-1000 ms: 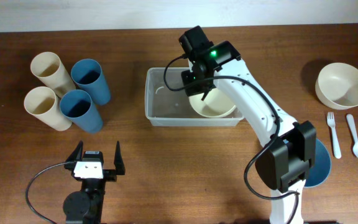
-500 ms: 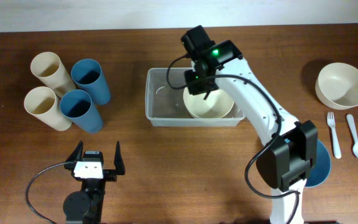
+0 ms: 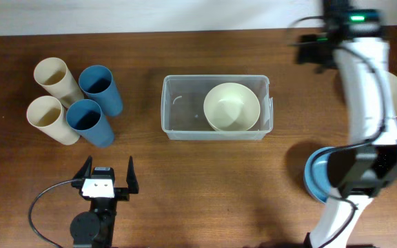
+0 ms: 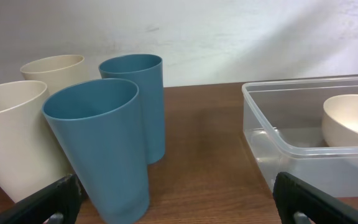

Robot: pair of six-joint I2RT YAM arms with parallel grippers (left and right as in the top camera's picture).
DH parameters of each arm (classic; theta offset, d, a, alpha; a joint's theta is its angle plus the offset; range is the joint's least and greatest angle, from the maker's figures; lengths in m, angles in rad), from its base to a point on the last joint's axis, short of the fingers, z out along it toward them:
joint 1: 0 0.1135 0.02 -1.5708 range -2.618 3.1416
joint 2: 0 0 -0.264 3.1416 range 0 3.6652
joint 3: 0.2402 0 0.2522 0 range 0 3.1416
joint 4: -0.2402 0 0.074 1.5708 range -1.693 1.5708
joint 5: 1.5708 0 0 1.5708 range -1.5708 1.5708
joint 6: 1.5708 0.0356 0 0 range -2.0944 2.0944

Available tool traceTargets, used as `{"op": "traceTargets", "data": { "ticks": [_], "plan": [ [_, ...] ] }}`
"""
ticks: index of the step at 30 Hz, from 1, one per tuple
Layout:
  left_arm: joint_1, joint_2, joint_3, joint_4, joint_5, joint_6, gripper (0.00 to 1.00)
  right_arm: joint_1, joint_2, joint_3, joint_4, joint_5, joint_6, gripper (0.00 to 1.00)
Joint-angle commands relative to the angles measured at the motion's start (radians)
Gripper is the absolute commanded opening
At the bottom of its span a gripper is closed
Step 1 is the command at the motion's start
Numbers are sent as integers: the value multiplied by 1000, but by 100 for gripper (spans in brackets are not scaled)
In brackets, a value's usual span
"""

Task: Pack container
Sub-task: 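Lift the cream bowl and carry it left over the clear container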

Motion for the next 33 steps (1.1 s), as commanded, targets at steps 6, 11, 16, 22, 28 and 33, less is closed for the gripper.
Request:
{"op": "traceTargets", "data": {
  "ticks": [6, 11, 16, 22, 28, 33],
  "plan": [
    [7, -8, -2, -6, 13, 19, 100, -272, 67, -58, 13, -267, 91, 99],
    [7, -8, -2, -6, 13, 19, 100, -397, 79, -61, 13, -260, 287, 99],
    [7, -8, -2, -6, 13, 19, 100, -498, 104, -63, 5, -219, 423, 99],
    [7, -8, -2, -6, 13, 19, 100, -553, 130, -105, 8, -220, 470, 99],
    [7, -8, -2, -7, 13, 19, 100, -562, 131, -214, 135, -223, 447, 99],
    [7, -8, -2, -6, 13, 19, 100, -560, 131, -301, 231, -227, 447, 99]
  ]
}}
